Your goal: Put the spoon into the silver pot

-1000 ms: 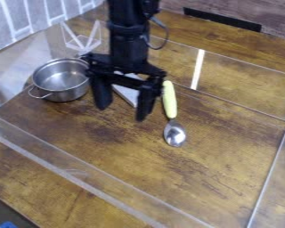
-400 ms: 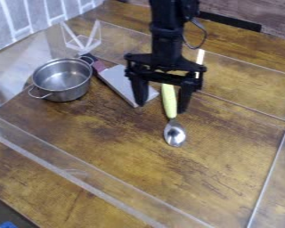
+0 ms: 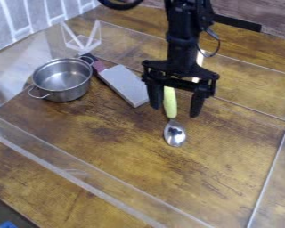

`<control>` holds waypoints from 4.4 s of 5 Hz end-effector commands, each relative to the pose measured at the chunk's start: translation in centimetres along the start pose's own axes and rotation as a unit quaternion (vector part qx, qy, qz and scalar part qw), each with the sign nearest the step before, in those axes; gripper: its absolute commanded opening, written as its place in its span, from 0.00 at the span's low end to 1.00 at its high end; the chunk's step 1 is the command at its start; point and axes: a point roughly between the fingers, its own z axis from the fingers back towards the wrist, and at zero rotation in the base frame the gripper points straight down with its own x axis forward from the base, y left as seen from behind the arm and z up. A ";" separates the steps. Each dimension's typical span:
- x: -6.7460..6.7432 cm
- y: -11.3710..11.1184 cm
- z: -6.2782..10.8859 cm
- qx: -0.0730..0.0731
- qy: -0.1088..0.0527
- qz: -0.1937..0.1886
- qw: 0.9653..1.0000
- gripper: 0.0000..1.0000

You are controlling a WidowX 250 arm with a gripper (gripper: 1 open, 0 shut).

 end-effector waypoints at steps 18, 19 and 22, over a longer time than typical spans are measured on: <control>3.6 7.4 10.6 -0.015 -0.146 0.150 0.978 0.00; 3.3 6.3 8.9 -0.010 -0.138 0.193 0.971 1.00; 2.2 3.5 4.0 -0.021 -0.123 0.310 0.943 1.00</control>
